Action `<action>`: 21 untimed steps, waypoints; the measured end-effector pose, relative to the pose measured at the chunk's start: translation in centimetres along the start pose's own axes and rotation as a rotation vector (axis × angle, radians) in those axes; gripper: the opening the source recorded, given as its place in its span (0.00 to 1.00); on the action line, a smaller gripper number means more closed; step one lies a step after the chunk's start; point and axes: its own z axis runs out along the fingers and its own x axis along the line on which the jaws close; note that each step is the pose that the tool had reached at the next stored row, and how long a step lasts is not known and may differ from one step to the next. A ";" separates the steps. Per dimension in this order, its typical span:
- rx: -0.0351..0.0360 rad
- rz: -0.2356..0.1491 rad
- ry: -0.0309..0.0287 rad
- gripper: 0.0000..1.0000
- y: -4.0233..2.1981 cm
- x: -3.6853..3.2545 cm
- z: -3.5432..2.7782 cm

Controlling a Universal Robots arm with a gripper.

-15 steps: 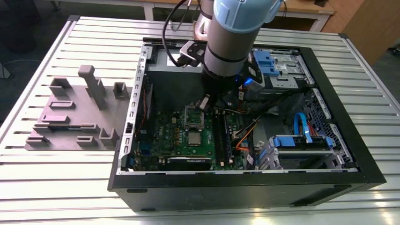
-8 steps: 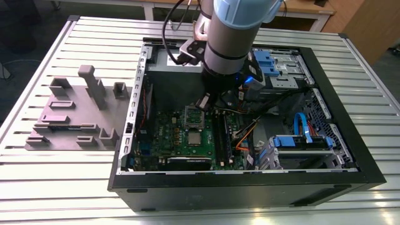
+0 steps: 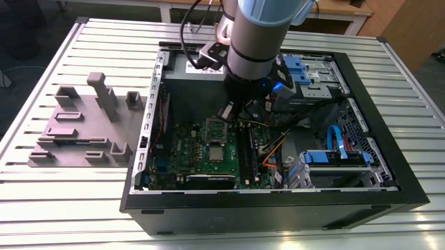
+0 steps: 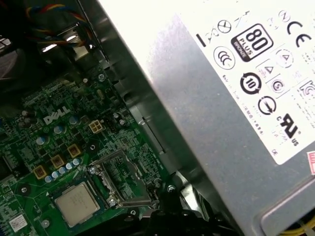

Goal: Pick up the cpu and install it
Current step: 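Close the cpu cover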

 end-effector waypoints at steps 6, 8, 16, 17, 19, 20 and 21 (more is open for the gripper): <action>0.0065 0.000 0.0099 0.10 0.10 0.01 -0.39; 0.0101 0.000 0.0156 0.10 0.13 0.03 -0.46; 0.0179 -0.001 0.0277 0.10 0.36 0.15 -0.70; 0.0180 -0.001 0.0279 0.10 0.38 0.16 -0.74; 0.0181 -0.002 0.0281 0.10 0.42 0.17 -0.83; 0.0181 -0.002 0.0282 0.10 0.44 0.18 -0.88; 0.0182 -0.002 0.0282 0.10 0.46 0.18 -0.93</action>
